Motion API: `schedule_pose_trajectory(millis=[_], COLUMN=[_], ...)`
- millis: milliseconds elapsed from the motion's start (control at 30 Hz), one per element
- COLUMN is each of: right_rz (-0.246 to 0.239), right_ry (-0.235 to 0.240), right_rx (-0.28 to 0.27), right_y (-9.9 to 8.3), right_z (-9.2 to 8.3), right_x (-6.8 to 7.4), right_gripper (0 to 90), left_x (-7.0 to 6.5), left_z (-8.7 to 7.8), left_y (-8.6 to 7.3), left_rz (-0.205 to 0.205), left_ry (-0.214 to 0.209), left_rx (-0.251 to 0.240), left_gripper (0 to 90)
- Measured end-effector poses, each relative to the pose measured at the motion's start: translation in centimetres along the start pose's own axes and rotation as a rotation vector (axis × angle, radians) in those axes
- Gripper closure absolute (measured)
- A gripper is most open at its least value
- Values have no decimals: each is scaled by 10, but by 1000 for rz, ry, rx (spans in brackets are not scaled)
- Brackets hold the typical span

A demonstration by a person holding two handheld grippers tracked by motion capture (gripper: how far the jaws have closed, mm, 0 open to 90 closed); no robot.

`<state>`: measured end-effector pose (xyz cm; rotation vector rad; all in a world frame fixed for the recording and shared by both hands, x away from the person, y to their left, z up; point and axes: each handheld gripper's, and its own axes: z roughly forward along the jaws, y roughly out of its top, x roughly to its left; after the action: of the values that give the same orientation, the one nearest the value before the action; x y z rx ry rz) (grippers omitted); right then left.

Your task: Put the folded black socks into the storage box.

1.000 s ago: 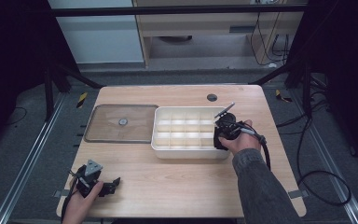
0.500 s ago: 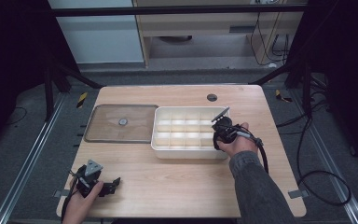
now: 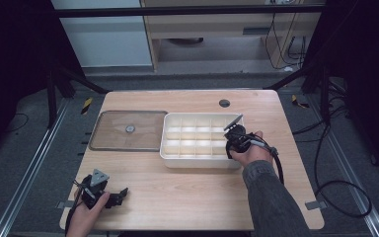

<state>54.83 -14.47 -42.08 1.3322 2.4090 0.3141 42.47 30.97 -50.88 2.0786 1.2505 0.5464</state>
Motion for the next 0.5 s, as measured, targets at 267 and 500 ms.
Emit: schedule_pose_trajectory(millis=[267,500], right_rz=[6,21], right_ry=[17,31], right_rx=[-15,-25], right_y=[1,1], right_z=[0,-2], right_x=[-5,-7], right_gripper=[628,601], left_x=[0,0], left_z=[0,0], left_y=[0,0], left_rz=[0,0], left_ry=[0,0], left_rx=[-1,0], left_gripper=[0,0])
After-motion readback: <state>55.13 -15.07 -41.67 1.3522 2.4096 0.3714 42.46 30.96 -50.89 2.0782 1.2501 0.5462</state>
